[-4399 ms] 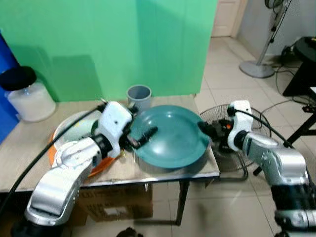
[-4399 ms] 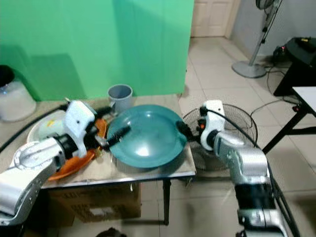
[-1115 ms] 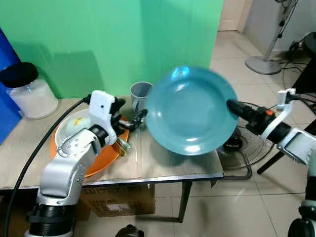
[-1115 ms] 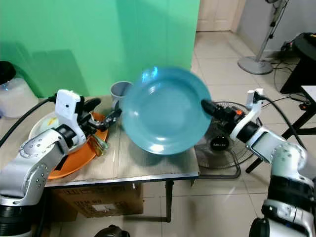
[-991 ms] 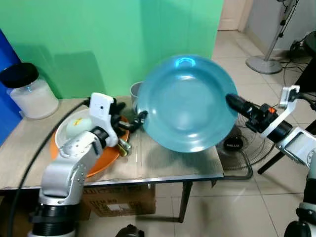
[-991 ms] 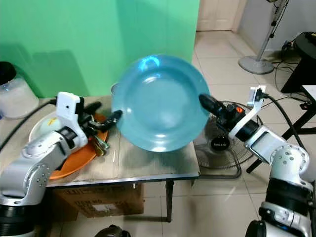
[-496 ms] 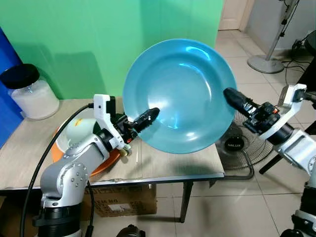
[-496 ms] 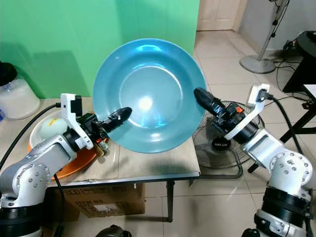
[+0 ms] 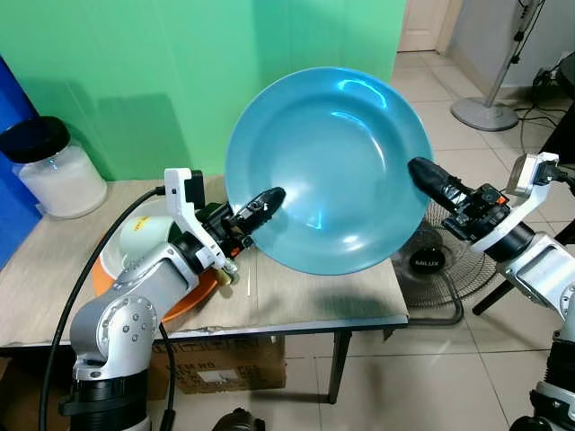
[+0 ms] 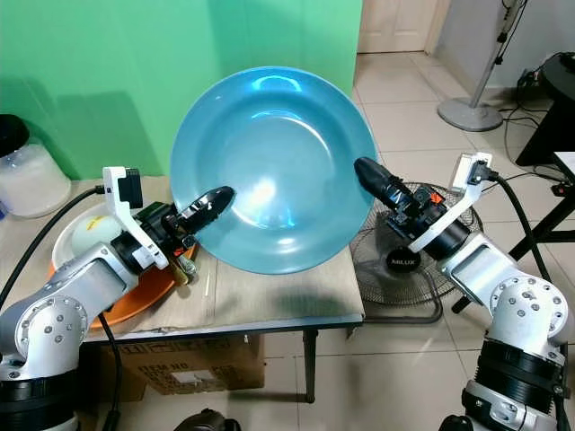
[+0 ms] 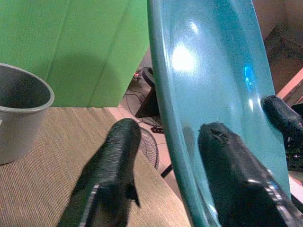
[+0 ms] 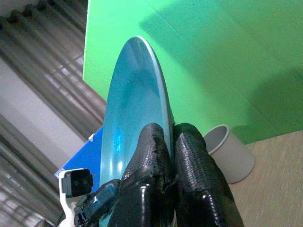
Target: Setting the table
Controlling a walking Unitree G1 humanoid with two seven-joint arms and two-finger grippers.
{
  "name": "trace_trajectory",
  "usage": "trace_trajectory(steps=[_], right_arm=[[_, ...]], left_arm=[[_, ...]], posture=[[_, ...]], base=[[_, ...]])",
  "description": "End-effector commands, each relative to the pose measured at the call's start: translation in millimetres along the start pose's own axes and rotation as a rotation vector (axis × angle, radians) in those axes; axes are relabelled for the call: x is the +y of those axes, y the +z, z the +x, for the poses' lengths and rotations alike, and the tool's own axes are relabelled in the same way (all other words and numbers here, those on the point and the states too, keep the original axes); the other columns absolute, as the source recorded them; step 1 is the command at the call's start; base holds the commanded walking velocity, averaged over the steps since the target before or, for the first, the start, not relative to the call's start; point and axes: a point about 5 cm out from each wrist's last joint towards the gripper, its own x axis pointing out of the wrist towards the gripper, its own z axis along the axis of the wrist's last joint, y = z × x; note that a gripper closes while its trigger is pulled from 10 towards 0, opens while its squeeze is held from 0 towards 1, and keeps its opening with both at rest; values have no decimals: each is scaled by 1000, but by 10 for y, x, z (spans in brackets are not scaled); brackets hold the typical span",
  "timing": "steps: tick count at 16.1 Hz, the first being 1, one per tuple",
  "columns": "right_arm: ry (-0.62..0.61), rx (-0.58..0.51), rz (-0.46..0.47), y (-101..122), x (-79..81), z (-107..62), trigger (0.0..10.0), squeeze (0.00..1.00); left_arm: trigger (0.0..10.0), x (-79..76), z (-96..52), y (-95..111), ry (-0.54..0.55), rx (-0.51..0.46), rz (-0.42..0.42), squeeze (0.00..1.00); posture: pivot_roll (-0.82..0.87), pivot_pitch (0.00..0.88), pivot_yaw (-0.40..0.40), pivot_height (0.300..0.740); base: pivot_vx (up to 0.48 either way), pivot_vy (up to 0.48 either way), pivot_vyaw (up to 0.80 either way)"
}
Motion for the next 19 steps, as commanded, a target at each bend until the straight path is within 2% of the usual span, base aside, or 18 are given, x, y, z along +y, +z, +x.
trace_trajectory(steps=[1,2,3,5,6,11,15,17,18,19], right_arm=[[39,-20,-30,81,79,56,196,0],[40,-18,-34,80,84,63,196,0],[30,-13,-52,79,84,71,10000,0],[42,-15,-47,73,108,69,10000,0],[41,-16,-46,73,108,69,10000,1000],[1,37,-65,-9,95,123,10000,1000],[-87,199,-174,-156,46,181,10000,1000],[-107,235,-218,-187,38,195,10000,1000],[-120,253,-246,-212,27,213,10000,749],[-128,258,-251,-230,16,234,0,0]], left_arm=[[0,-7,-18,46,6,-14,10,0],[0,-4,-15,49,8,-16,9,0],[0,8,-8,60,19,-21,10,0],[0,33,10,93,27,-32,9,0],[0,35,12,96,27,-33,8,0],[0,28,15,139,-2,-56,7,0],[0,37,13,214,-7,-94,32,0],[0,36,12,226,-11,-99,38,0],[0,34,13,232,-17,-101,42,0],[0,34,13,240,-21,-106,46,0]], posture=[[31,0,85,740],[31,0,85,740],[28,0,86,740],[22,0,90,740],[22,0,90,740],[19,0,93,740],[19,0,93,740],[19,0,93,740],[19,0,93,740],[19,0,93,740]], base=[[0,0,0],[0,0,0],[0,0,0],[0,0,0],[0,0,0],[0,0,0],[0,0,0],[0,0,0],[0,0,0],[0,0,0]])
